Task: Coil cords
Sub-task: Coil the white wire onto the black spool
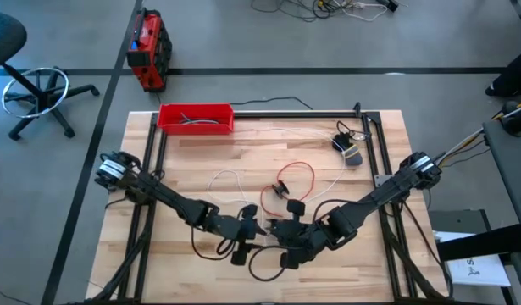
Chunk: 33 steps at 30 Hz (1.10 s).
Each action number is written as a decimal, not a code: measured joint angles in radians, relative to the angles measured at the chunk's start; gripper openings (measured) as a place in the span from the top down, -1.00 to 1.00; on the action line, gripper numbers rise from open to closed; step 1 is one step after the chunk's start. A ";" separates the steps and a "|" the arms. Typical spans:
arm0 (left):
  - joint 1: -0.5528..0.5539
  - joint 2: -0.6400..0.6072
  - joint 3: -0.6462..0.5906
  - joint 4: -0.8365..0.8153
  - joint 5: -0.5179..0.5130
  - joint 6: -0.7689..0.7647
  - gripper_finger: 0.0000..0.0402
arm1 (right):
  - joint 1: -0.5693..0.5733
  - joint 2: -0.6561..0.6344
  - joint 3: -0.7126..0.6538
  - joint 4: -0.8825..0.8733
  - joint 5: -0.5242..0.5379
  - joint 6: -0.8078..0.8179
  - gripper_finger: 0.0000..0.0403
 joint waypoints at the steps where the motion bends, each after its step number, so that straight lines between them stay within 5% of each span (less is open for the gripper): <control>1: 0.000 0.000 0.000 -0.001 0.003 0.000 0.26 | 0.000 0.000 0.000 -0.001 0.000 0.000 1.00; 7: 0.000 0.000 0.000 -0.029 0.009 0.000 0.92 | 0.001 -0.008 0.001 -0.049 0.000 0.009 1.00; 23: 0.004 -0.009 -0.004 -0.030 -0.033 -0.007 1.00 | 0.068 -0.131 0.085 -0.374 0.004 0.118 1.00; 29: 0.002 -0.015 -0.008 -0.063 -0.004 -0.007 1.00 | 0.072 -0.095 0.083 -0.428 -0.282 0.274 0.97; 33: 0.000 -0.019 0.001 -0.192 0.024 -0.003 1.00 | 0.106 -0.062 0.083 -0.549 -0.522 0.459 0.77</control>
